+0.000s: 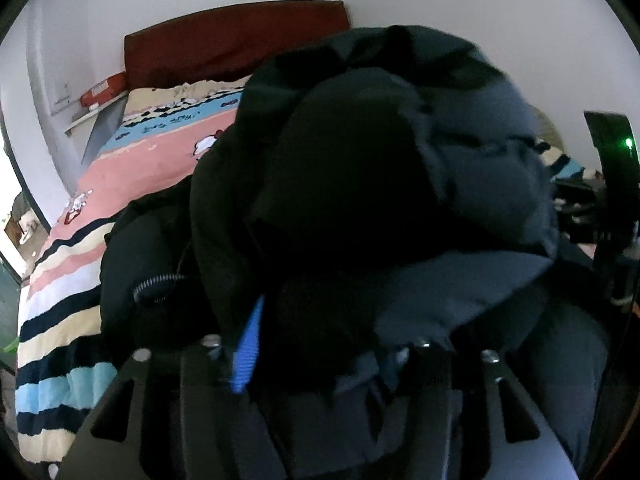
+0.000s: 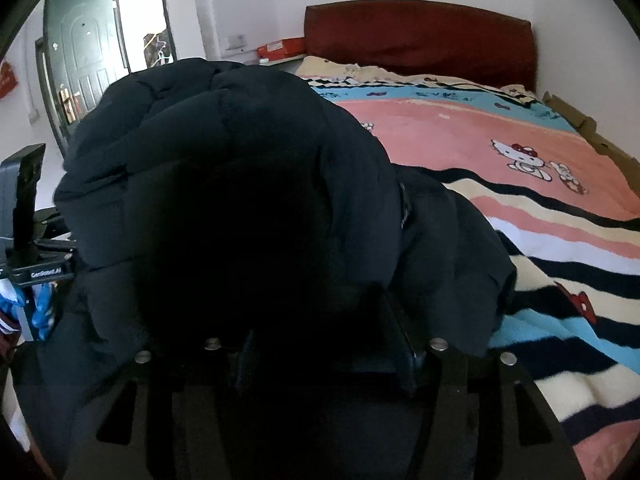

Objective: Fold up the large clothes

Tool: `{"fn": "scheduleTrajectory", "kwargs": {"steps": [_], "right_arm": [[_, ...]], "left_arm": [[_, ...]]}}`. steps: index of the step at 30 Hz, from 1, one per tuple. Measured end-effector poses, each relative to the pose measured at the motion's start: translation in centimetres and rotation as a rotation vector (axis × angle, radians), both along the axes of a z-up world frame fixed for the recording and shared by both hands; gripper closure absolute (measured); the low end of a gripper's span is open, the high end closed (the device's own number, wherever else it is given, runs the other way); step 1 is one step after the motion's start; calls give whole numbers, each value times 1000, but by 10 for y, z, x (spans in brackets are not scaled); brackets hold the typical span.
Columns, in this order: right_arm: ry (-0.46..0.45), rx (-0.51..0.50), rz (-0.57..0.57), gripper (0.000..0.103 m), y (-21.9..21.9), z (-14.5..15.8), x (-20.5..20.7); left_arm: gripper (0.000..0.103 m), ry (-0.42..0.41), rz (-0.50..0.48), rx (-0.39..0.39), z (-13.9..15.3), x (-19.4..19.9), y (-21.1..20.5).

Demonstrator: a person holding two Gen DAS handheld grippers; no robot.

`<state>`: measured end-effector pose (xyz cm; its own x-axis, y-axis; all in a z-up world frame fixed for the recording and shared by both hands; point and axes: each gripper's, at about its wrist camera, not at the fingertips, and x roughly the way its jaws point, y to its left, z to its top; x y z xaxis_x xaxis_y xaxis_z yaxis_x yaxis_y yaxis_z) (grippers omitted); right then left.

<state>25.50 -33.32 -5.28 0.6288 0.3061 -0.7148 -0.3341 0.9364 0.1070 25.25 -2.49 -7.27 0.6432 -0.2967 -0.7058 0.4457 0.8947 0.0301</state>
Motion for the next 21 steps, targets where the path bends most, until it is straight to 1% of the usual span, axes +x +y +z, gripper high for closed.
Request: {"fn": "scheduleTrajectory", "kwargs": {"steps": [4,7,10,12,14,16,17,21], "right_arm": [[6,-6,-2,48,-4,4,-13],[10,-6,-6,48,-7,10,-19],[15,-2,-13,48,-12,17,-27],[16,19,-11,47,-16,27,-30],[6,20,-6,46,-16,36,-29],[-12,19,-1,44,-14,48,-26],[-24,22,1,43,-13,56,-20],[-65,30,-12,41,-5,83,12]], "left_arm": [[52,3,-11,7,3,-17,6],[52,28,-9,-3,6,-25,18],[52,33,13,-3,13,-33,32],[52,35,35,-26,22,-32,43],[52,36,59,-61,36,-25,52],[52,24,85,-68,51,-9,54],[52,16,91,-75,57,-6,53],[52,-2,105,-152,88,39,43]]}}
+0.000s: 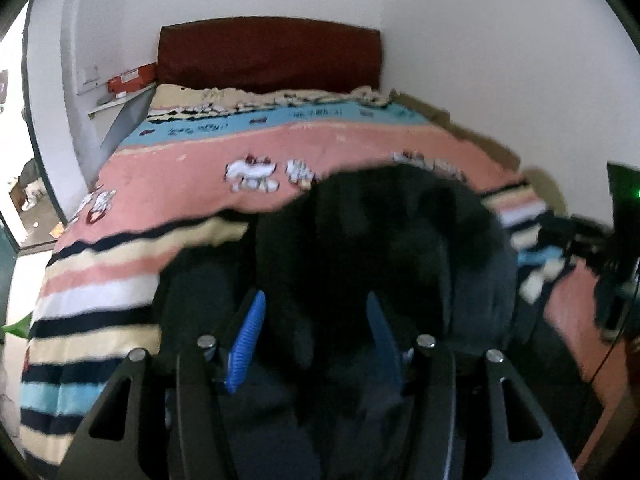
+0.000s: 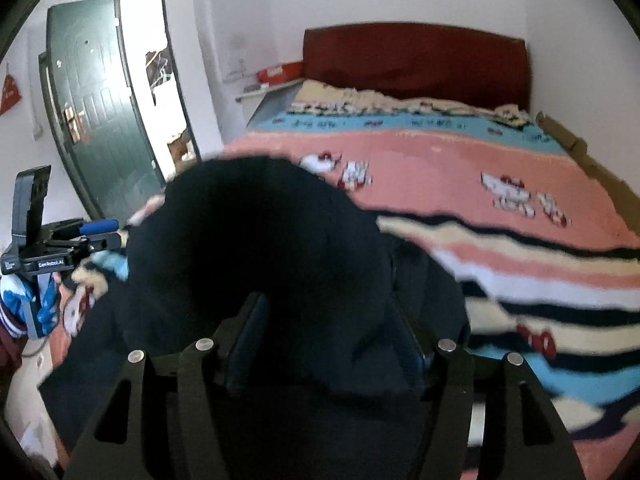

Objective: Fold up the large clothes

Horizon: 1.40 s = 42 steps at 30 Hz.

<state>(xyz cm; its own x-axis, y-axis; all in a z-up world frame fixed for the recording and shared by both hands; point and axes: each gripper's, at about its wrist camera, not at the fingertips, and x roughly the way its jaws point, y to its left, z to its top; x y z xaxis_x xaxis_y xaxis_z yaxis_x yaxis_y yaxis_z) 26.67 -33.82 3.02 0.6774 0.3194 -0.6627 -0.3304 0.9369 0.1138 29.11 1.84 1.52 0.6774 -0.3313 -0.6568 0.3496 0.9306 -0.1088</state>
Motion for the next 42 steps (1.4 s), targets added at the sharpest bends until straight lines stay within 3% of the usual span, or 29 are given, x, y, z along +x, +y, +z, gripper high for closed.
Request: {"fn": "scheduleTrajectory", "kwargs": {"steps": [3,8,12,18,24,28,36,42], "right_arm": [[-31,18,-17,41,10,17,37],[-40,31,-38,41,29,21,92],[-13,50,-54,41,44,10,126],[70,87,-23,41,67,-19,152],[186,23,62,41,77,-62,121],[191,25,87,41,75,-63,85],[173,-74,132,41,81,-46,16],[208,-84,137,41,79,-59,-14]], "left_arm": [[52,-23,5,-11,14,33,-15],[52,6,19,-74,18,90,-31],[52,44,29,-103,6,118,-42],[52,99,11,-96,-29,118,-53],[46,101,-57,-20,-70,76,-55],[45,84,-66,14,-67,45,-53],[45,51,-97,61,-37,-15,-56],[43,93,-68,64,-63,-34,-60]]}}
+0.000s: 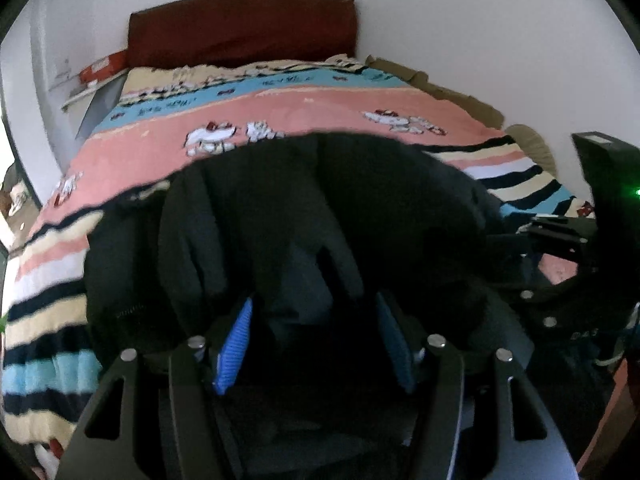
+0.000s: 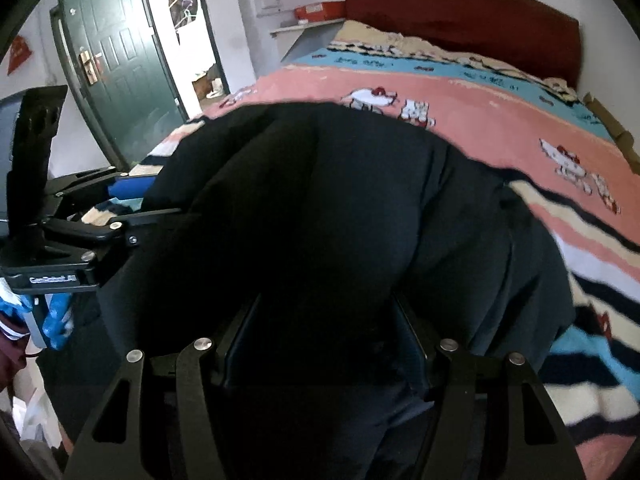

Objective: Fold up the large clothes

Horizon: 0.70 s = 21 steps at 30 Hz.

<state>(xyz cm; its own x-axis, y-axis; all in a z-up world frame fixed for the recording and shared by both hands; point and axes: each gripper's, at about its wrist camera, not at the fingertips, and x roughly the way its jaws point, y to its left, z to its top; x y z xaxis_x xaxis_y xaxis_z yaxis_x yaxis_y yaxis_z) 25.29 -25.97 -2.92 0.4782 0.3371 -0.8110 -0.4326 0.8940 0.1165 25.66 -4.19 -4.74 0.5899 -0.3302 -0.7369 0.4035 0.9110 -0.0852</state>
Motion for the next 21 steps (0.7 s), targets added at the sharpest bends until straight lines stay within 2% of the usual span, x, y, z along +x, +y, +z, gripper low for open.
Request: {"fn": "scheduleTrajectory", "kwargs": {"steps": [5,12,18,21], "right_arm": [[-3,9,-24,41,-2,-14,-10],[33,-43,-42,40,5,-43,2],[58,-70,-49,40,7,-63,20],[66,-92,-54,40,9,-63,24]], "left_arm": [[40,1,37,-5,-22,-6,5],[39,-2,60,16,-46,2,3],[38,-12,75,27,-59,13,-1],[38,-1,78,39,-58,15,-3]]}}
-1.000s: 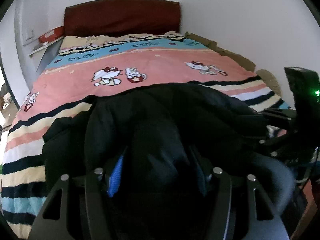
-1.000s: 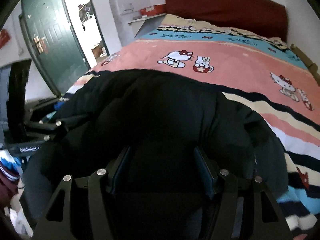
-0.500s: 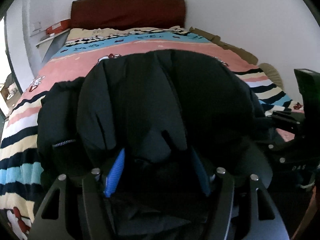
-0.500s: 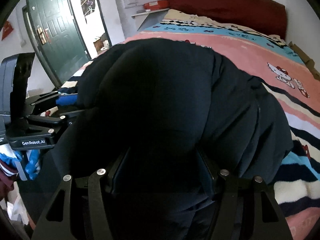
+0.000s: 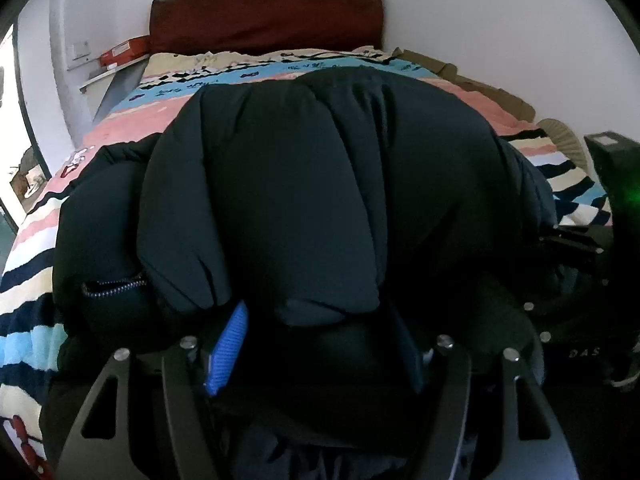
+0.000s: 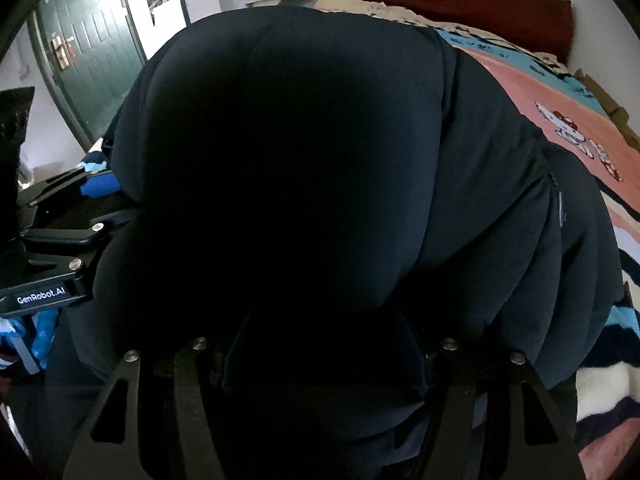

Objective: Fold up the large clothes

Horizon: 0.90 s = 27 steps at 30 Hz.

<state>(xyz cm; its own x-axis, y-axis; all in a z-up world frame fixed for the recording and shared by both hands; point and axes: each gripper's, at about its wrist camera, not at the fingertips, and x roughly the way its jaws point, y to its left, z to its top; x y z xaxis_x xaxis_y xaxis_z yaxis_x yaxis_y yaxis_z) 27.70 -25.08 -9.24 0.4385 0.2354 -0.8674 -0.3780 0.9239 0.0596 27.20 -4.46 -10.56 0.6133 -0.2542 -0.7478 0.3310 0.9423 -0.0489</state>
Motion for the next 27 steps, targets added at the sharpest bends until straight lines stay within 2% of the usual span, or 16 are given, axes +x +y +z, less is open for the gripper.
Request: {"fn": "scheduleTrajectory", "kwargs": {"steps": [5,10,13,17,20,23,26,27], "right_arm": [[8,25,4,40,-5,20,-6],[-54,61,8,39,-18,57,-12],[-113,61,6,39,-22,82,-2],[-169,45,-10,39,-15,102,31],[-177,68,-42,39,-12,105,65],[-162,88,-61,39,-9,93,86],[-131,97,-64,37,-7,73,97],[-121,92,-62,37,-8,65,100]], "left_arm": [[38,25,-27,-39,23,-5,6],[38,-31,-37,-93,60,-6,20],[38,-67,-28,-117,78,4,27],[38,-98,2,-96,92,41,29],[38,-92,14,-89,89,70,25],[38,-47,21,-71,69,96,22],[38,-24,19,-37,44,99,17],[38,-30,9,3,33,97,12]]}}
